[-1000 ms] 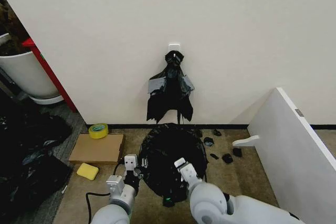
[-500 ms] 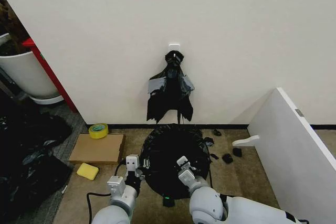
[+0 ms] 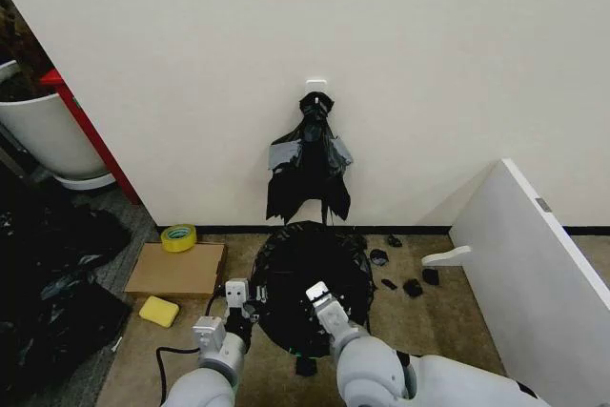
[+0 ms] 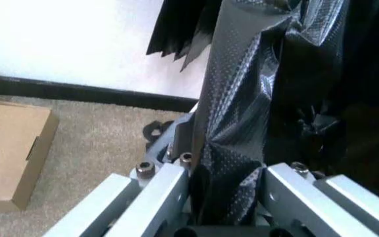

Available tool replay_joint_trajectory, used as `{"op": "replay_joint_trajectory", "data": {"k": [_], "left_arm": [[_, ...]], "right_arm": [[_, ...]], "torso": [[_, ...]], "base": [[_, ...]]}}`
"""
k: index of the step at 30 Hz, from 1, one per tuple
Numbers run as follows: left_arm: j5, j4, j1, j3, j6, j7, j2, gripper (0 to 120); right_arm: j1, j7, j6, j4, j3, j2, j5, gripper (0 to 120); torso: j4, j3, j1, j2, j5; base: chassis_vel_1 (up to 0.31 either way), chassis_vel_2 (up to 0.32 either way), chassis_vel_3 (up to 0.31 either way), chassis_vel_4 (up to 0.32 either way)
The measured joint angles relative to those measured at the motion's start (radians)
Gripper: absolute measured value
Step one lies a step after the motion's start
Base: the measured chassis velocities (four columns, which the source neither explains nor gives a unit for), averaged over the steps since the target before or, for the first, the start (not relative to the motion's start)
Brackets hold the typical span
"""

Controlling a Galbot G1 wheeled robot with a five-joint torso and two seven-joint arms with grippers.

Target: Place the garbage bag over the trash bin.

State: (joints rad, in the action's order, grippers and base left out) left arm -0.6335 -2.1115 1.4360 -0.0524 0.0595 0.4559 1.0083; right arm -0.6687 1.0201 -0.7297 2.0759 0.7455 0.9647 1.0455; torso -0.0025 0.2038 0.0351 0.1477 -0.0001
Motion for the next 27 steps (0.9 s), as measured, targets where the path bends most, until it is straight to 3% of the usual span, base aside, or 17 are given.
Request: {"op": "replay_joint_trajectory", "data": {"k": [9,19,27], "left_arm": [[0.003,-0.015,0.000,0.001,-0.005,-0.004,0.008,1],[0.029,-0.032,0.012,0.007,-0.028,-0.018,-0.004,1],[0.034,-0.004,-0.001,0.006,-0.038,-0.022,-0.009,1]], "right_arm": [[0.079,-0.012,-0.002,-0.085,0.111,0.070,0.013,0],[0.070,-0.068,0.036,-0.186,0.067,0.118,-0.076,0],[0.052,-0.068,0.075,-0.106,0.035,0.087,-0.089,0]], "torso": [[0.0000,0.000,0.000,0.000,0.0000],[-0.0001,0.000,0.000,0.000,0.0001],[-0.0001,0.000,0.000,0.000,0.0001]], "base": [[0.000,0.000,0.000,0.000],[0.000,0.000,0.000,0.000],[0.000,0.000,0.000,0.000]]}}
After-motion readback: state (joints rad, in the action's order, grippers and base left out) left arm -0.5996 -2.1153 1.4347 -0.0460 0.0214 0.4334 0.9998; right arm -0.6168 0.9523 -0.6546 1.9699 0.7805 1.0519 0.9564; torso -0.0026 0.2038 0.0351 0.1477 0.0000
